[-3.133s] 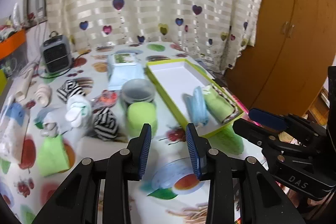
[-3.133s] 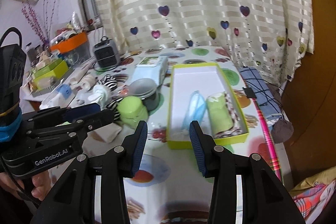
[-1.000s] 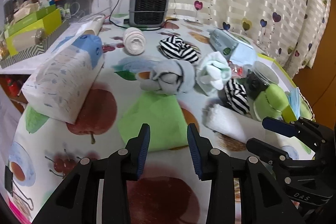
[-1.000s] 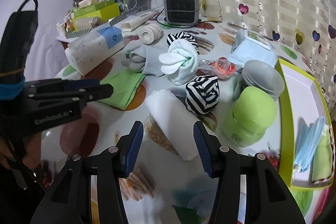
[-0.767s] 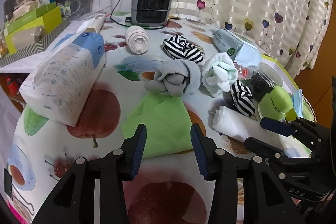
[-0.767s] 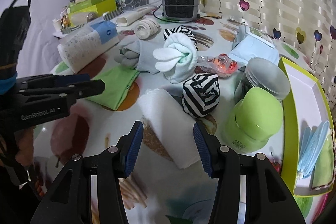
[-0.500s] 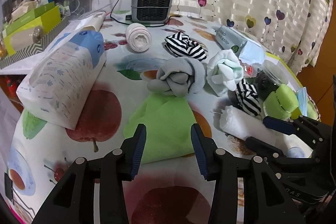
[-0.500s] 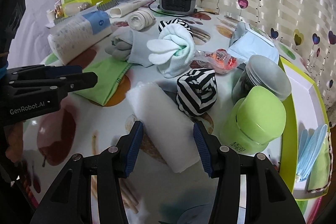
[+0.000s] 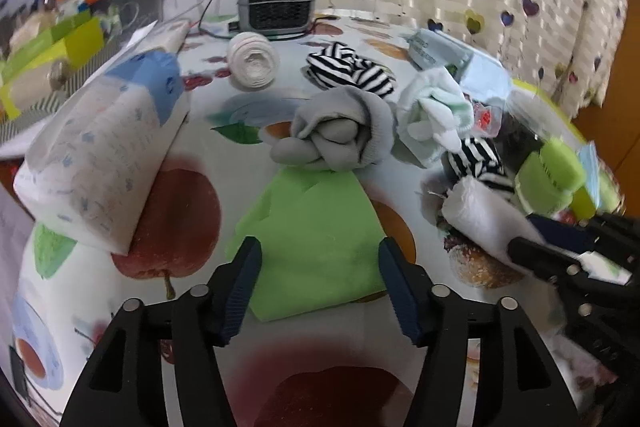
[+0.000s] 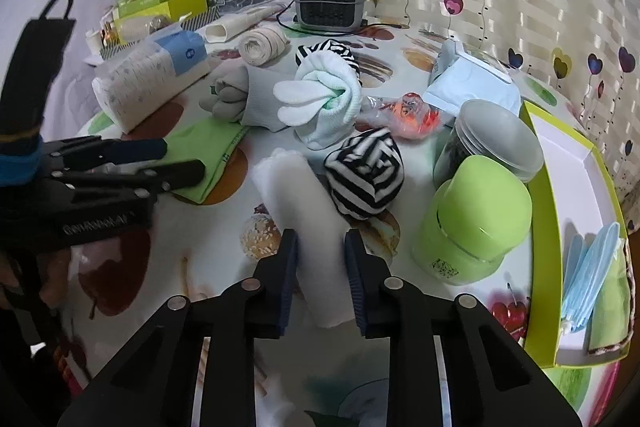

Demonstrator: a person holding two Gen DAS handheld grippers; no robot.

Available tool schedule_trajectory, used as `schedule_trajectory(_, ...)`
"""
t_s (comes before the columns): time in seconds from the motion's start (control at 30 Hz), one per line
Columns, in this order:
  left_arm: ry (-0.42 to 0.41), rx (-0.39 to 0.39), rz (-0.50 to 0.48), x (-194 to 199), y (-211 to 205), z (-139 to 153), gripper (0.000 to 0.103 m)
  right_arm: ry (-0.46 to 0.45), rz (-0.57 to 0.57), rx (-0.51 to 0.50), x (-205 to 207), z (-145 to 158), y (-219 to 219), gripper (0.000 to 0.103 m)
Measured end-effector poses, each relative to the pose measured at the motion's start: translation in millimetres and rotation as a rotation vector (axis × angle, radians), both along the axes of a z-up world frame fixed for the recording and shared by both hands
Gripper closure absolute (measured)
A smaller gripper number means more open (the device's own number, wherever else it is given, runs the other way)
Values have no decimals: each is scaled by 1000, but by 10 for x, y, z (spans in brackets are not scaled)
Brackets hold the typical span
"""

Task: Organize soft objects
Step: 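Grasp the white rolled towel with the right gripper while the left approaches the green cloth, then pinch the light green cloth with the left gripper while the right lifts the towel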

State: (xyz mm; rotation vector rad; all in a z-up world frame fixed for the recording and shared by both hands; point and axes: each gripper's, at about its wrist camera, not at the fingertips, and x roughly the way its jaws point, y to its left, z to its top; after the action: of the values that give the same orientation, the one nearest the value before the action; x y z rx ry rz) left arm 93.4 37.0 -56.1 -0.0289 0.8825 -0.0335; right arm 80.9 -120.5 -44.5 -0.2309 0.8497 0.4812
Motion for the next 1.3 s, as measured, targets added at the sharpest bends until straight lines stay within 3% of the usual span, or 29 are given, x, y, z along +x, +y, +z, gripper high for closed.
schedule_trajectory(0.1,2,22,1,13,-29,2,44,2,-3,8,-25,5,-25,80)
schedule_trajectory(0.17,-2,30,8,-8,-24,3,55,0,-4,16,-53,26,-40,81)
schedule_trajectory(0.23,-6,41,7,-31,-18,12,79,-3,-2,23,-80,47,-49,82)
schedule_trajectory(0.33,-3,45,1,-74,-9,19,97,-11,1,31,-129,75,-46,82)
schedule_trajectory(0.63,-43,-36,0,-295,77,146,100,-27,5,58,-220,157,-95,83)
schedule_trajectory(1.3,-169,-86,-40,-568,-41,719,100,-109,-26,145,-366,525,-259,83)
